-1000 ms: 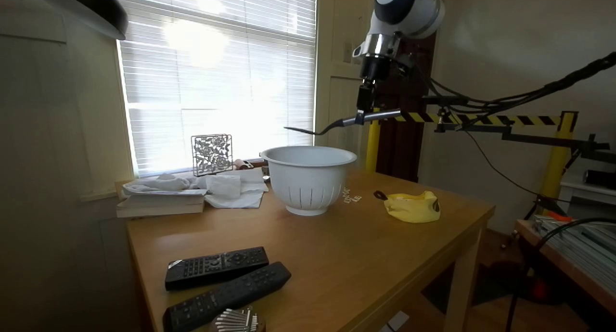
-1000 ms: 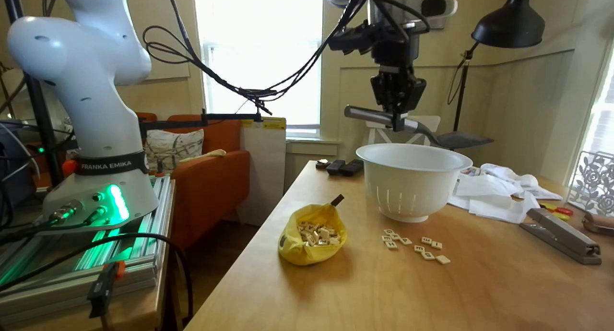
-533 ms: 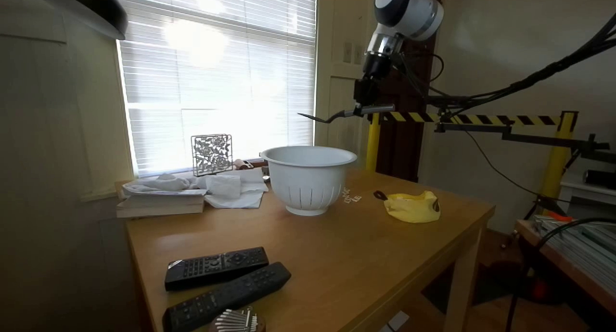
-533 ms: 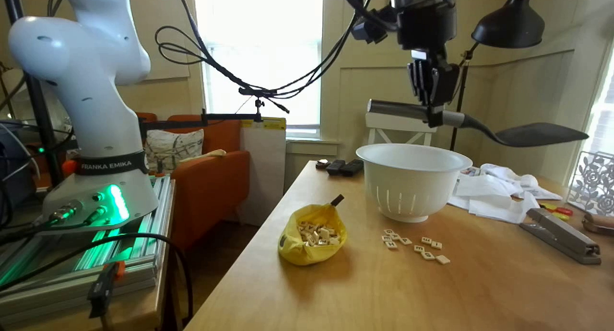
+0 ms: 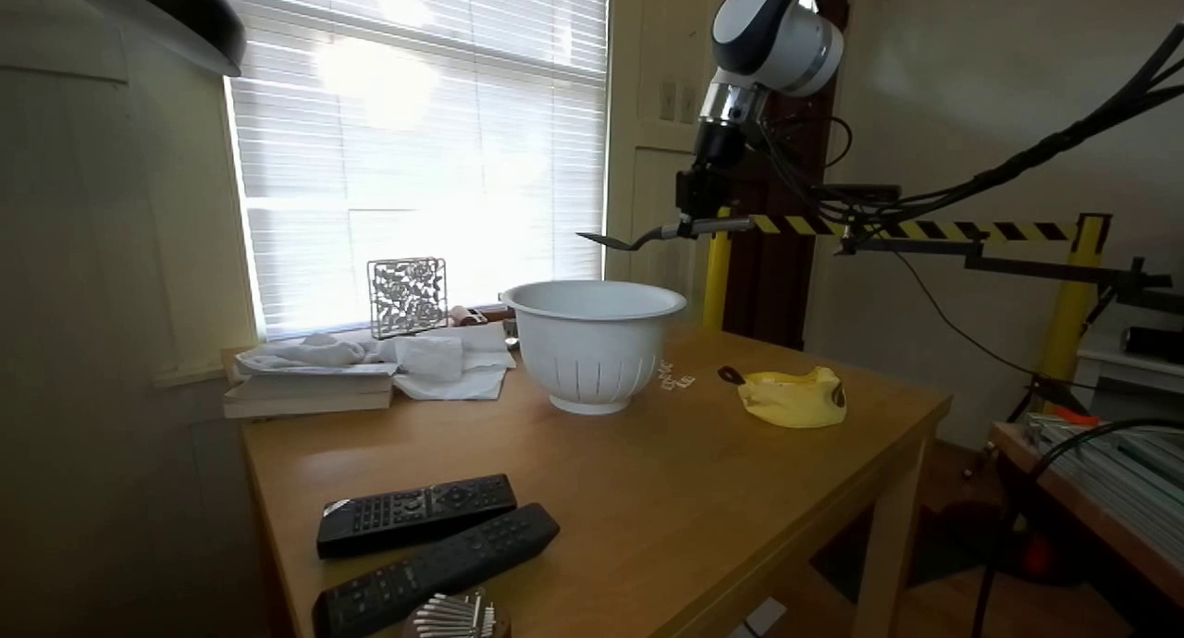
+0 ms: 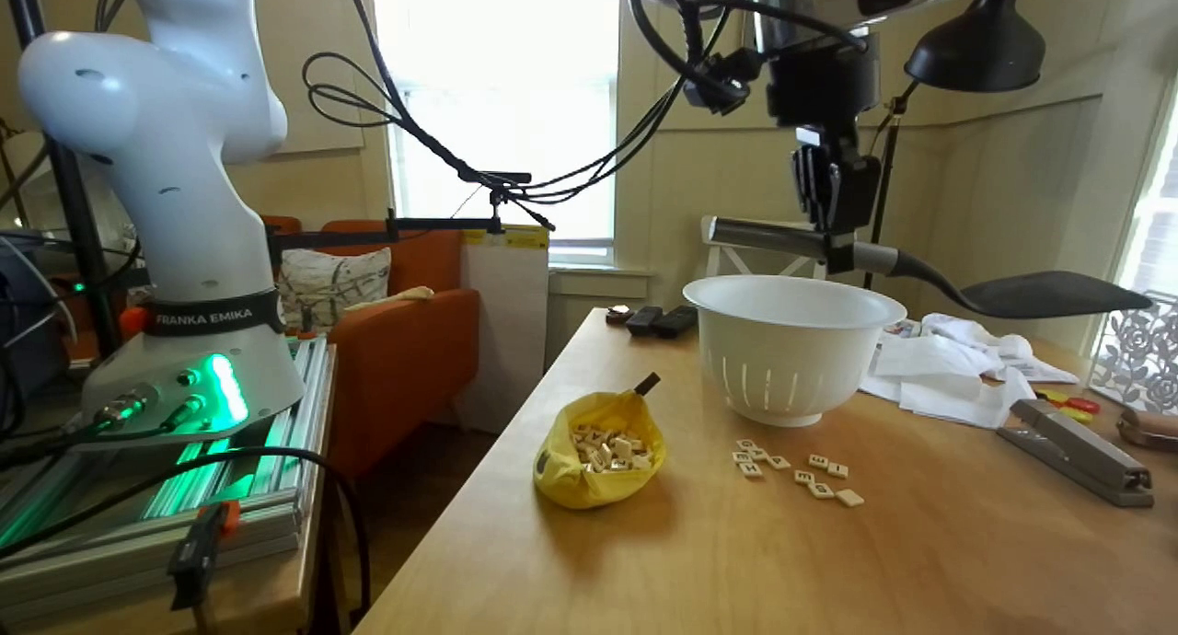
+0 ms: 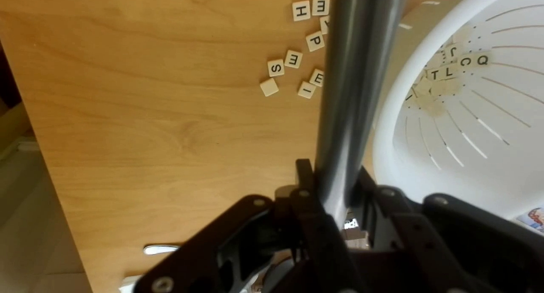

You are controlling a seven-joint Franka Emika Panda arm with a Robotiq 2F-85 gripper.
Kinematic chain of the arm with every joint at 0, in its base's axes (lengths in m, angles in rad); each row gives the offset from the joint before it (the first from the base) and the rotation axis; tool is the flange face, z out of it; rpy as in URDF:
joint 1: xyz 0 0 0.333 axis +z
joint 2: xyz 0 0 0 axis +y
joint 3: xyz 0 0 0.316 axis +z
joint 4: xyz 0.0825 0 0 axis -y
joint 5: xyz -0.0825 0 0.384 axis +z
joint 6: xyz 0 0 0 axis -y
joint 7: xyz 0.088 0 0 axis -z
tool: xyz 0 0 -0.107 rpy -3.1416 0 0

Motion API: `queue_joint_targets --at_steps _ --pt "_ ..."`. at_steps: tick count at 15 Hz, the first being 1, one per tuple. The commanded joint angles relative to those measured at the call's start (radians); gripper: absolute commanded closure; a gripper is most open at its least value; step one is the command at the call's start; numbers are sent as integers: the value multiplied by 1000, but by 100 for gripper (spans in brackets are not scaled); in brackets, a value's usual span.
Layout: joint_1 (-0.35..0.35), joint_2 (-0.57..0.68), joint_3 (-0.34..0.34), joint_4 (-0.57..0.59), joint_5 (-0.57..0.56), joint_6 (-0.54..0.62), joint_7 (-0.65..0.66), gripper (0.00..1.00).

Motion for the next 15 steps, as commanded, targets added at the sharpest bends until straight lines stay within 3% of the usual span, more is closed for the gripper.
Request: queue_joint_targets --at_steps 1,5,11,12,15 --pt "9 54 -25 52 -30 -137 127 94" --pt "-51 210 -47 122 39 -121 184 94" --pt "-185 353 28 201 168 -28 108 94" --pt "-162 322 7 152 113 -24 134 76" --pt "-182 350 25 179 124 -23 133 76"
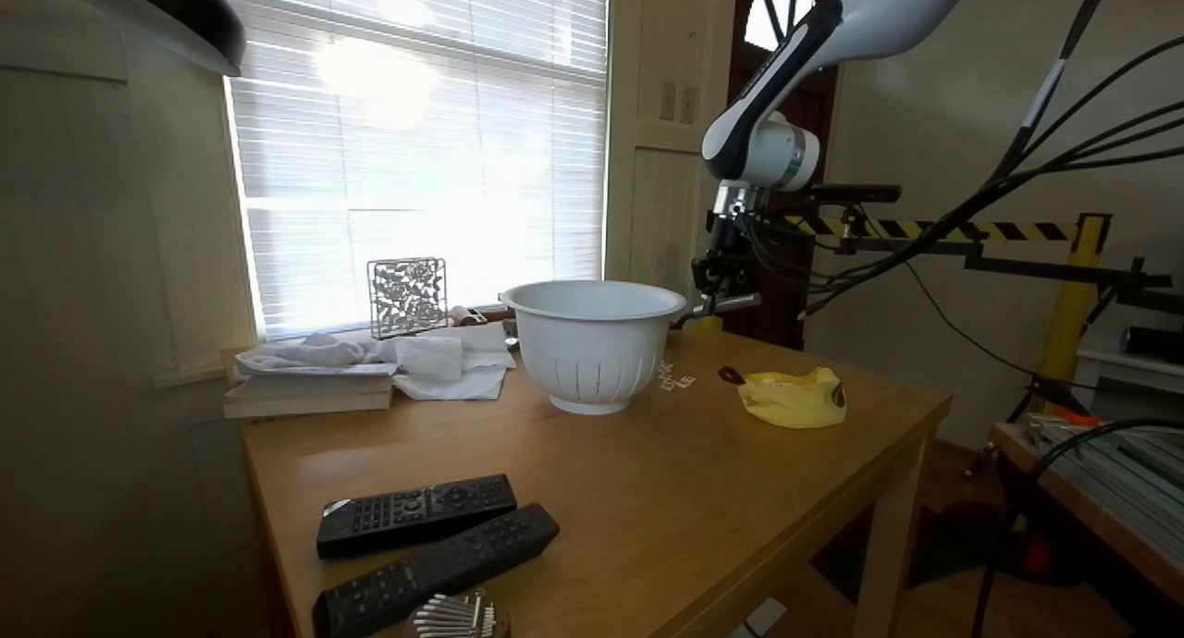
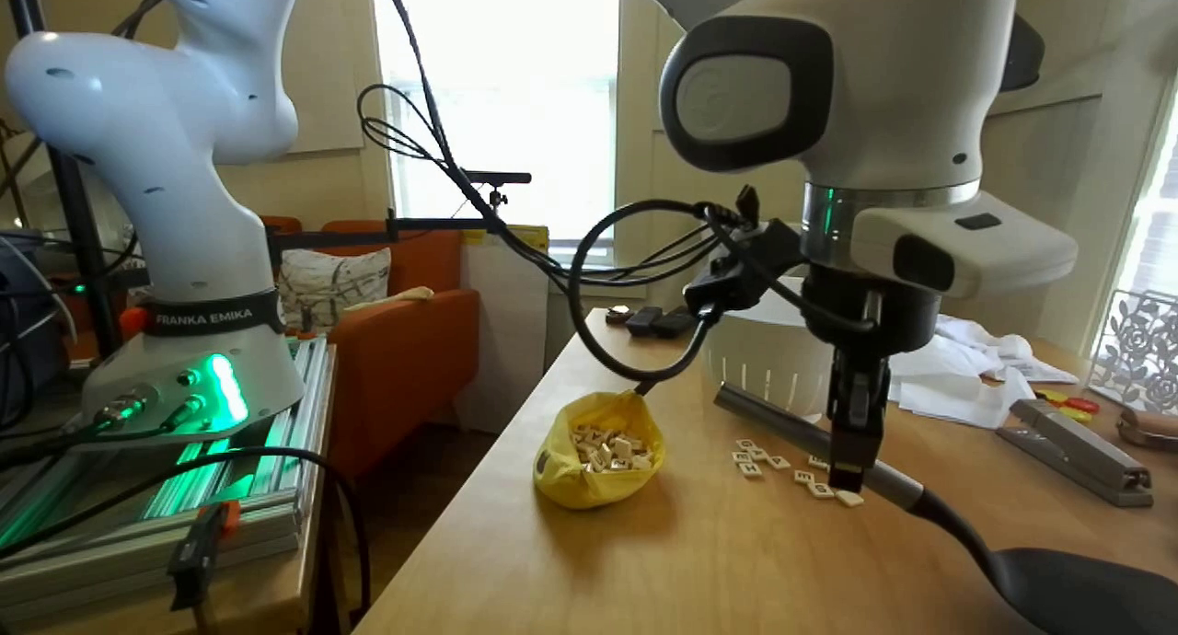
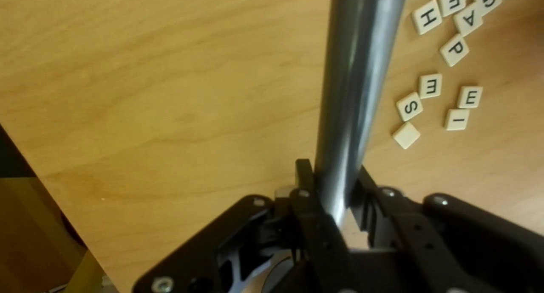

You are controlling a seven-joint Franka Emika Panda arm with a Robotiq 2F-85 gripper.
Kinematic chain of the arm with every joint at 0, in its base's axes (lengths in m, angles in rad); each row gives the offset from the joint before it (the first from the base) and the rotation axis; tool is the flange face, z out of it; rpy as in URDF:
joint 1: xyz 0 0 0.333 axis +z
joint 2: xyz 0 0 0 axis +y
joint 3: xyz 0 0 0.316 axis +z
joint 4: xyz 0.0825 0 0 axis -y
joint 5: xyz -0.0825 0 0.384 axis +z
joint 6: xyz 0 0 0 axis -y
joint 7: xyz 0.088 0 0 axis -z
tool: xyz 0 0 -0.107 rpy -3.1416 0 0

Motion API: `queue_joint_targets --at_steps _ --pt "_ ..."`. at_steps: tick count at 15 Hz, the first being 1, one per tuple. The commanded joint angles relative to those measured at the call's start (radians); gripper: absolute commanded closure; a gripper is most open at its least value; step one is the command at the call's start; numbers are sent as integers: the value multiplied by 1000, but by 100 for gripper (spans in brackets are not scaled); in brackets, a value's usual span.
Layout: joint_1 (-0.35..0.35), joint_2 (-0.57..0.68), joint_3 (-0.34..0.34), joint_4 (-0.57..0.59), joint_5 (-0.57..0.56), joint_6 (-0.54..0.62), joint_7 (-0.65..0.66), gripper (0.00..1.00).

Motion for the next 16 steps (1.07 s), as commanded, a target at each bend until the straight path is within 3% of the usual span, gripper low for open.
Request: queue_joint_targets --at_steps 1,9,16 --pt "-12 0 14 6 -11 -1 8 94" --pt "-128 13 181 -68 98 150 -297 94" --pt "-257 69 300 -58 79 259 -470 94"
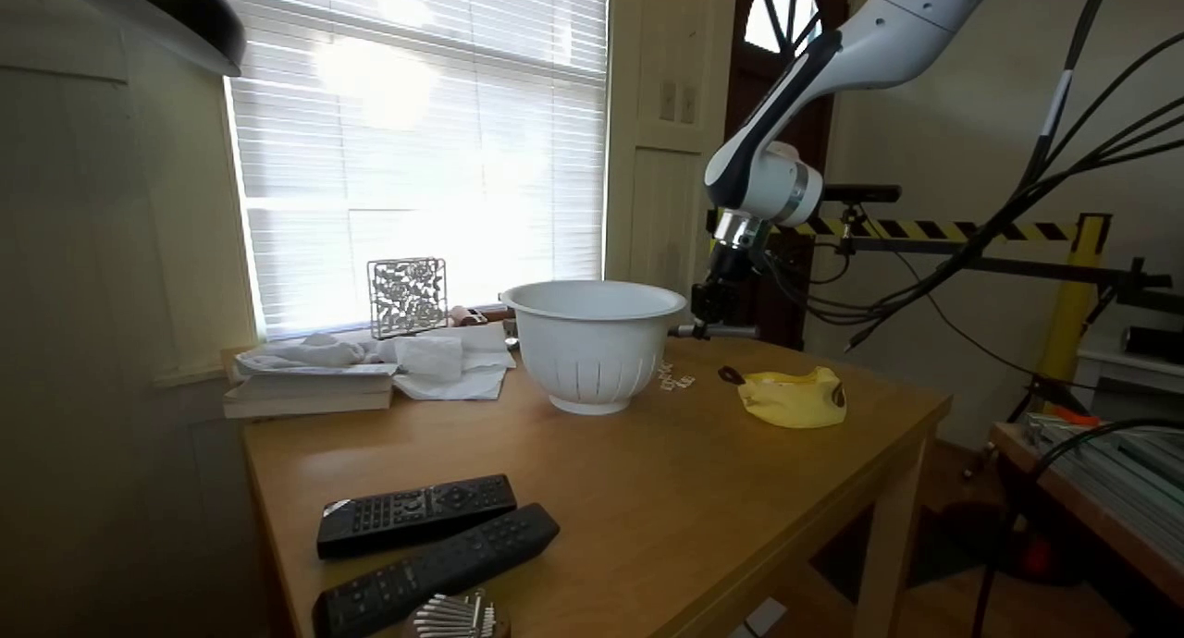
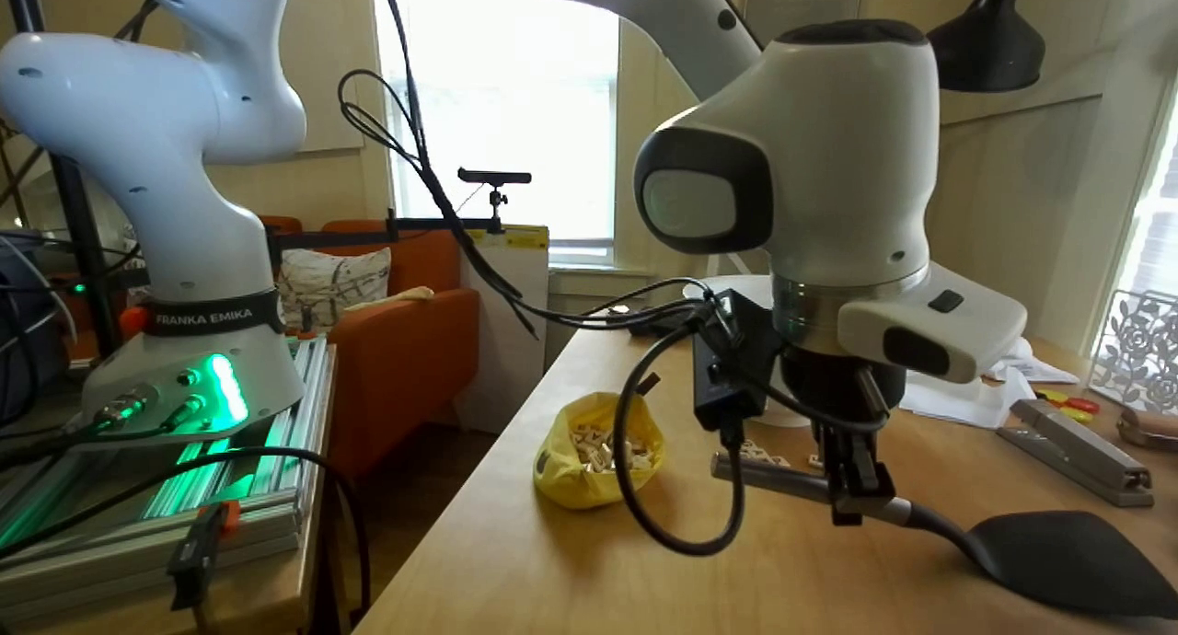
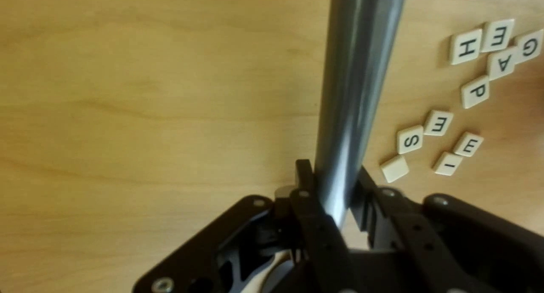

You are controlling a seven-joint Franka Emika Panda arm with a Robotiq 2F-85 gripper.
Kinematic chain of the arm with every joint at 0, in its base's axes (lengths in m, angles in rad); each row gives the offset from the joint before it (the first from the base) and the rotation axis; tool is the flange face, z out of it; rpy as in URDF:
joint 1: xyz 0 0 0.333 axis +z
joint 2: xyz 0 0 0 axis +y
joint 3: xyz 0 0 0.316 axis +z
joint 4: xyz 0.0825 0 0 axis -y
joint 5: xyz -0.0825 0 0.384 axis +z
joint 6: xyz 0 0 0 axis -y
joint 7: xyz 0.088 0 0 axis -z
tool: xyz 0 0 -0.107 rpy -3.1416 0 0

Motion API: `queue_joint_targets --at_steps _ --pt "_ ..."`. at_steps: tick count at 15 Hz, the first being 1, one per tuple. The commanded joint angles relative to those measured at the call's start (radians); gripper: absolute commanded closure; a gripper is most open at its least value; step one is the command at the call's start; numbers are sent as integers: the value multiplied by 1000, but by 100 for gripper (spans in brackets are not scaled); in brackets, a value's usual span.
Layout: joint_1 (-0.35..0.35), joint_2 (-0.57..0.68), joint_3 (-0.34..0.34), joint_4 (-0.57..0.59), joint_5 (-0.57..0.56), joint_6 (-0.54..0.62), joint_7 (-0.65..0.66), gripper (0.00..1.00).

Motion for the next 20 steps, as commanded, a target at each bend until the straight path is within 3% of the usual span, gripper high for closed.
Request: queue_joint_targets --at_steps 1,20 --pt "-67 22 62 3 9 51 -80 94" --pt "-136 103 155 -9 -94 229 -151 94"
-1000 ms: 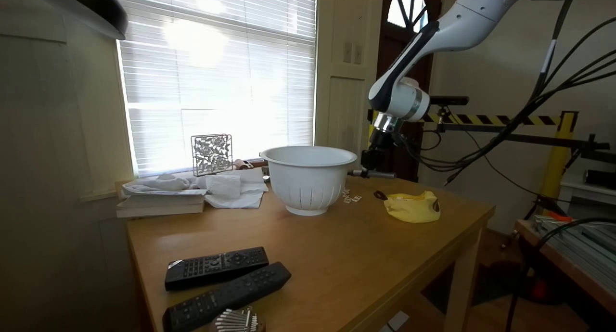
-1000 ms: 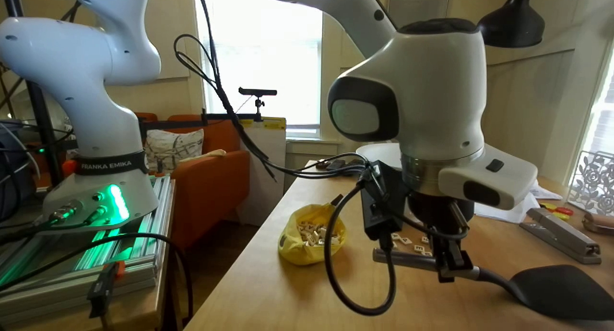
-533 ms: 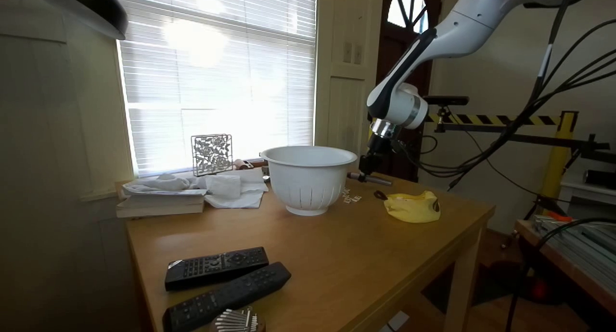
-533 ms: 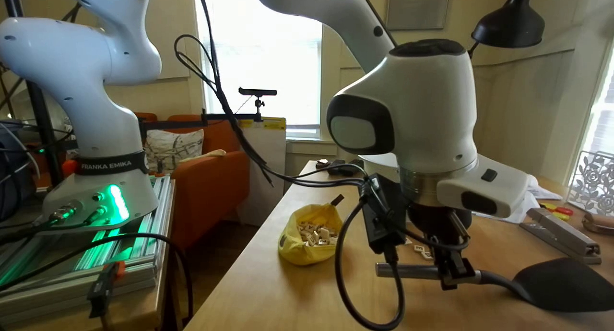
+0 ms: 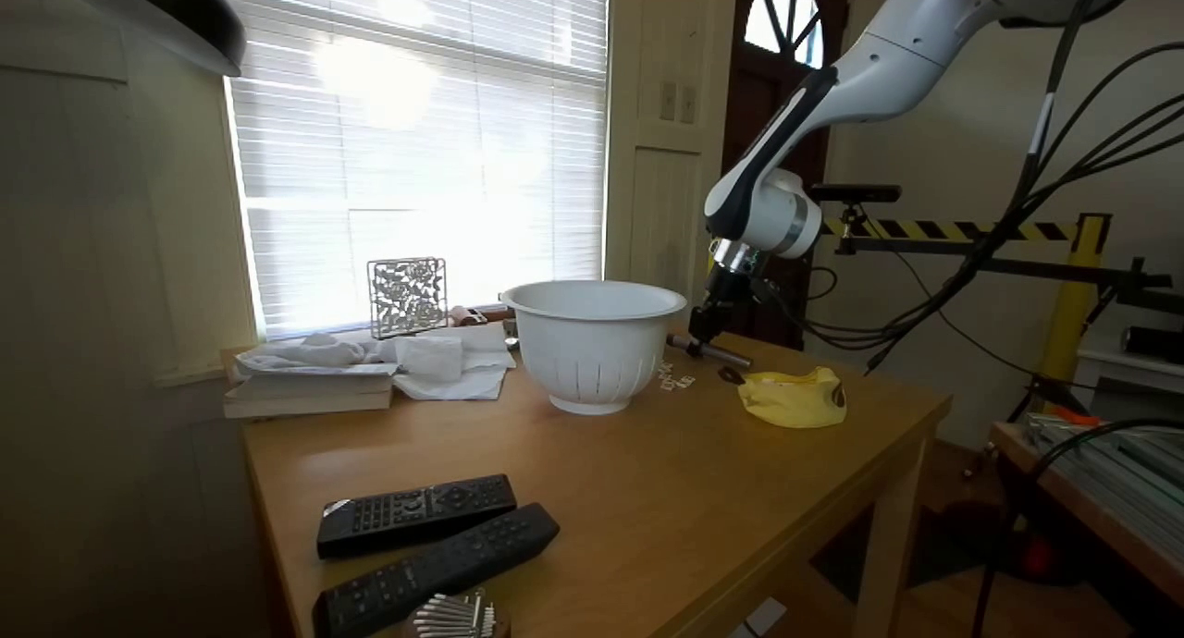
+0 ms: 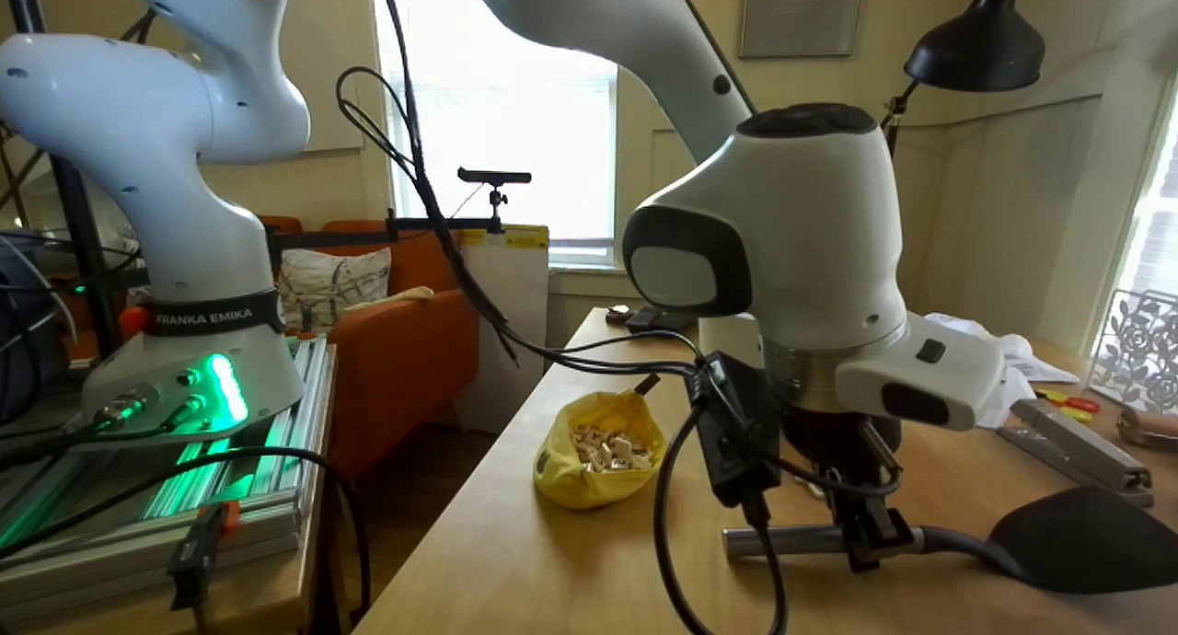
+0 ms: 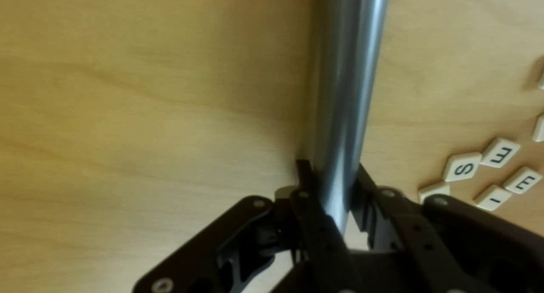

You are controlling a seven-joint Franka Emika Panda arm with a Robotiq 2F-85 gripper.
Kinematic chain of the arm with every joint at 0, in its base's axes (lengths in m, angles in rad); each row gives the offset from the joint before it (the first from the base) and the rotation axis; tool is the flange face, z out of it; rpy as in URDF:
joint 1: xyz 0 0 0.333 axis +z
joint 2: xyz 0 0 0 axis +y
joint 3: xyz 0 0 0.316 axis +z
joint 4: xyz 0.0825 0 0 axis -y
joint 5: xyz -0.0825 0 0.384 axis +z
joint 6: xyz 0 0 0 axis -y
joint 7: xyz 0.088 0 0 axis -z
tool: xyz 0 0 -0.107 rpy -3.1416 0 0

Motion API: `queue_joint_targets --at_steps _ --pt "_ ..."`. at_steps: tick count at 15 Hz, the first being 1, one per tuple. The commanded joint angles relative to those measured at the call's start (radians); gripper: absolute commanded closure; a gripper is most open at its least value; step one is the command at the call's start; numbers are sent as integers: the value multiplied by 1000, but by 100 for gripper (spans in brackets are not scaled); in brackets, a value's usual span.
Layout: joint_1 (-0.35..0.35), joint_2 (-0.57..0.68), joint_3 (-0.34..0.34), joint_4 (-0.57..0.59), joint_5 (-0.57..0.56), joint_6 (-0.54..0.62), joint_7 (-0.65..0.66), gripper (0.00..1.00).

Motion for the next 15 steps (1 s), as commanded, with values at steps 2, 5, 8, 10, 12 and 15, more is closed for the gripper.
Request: queue_joint_targets --at_steps 2,5,8,10,12,15 --pt "-44 8 39 -11 -52 34 -3 94" --pt "-54 -6 52 -21 -66 37 -2 44" --pt "-51 -45 59 -43 -87 31 9 22" --pt "13 -104 -10 -78 -116 6 104 8" --pt "88 -211 -102 -142 -186 -69 218 0" --pt "141 -370 -167 -209 -290 -266 223 0"
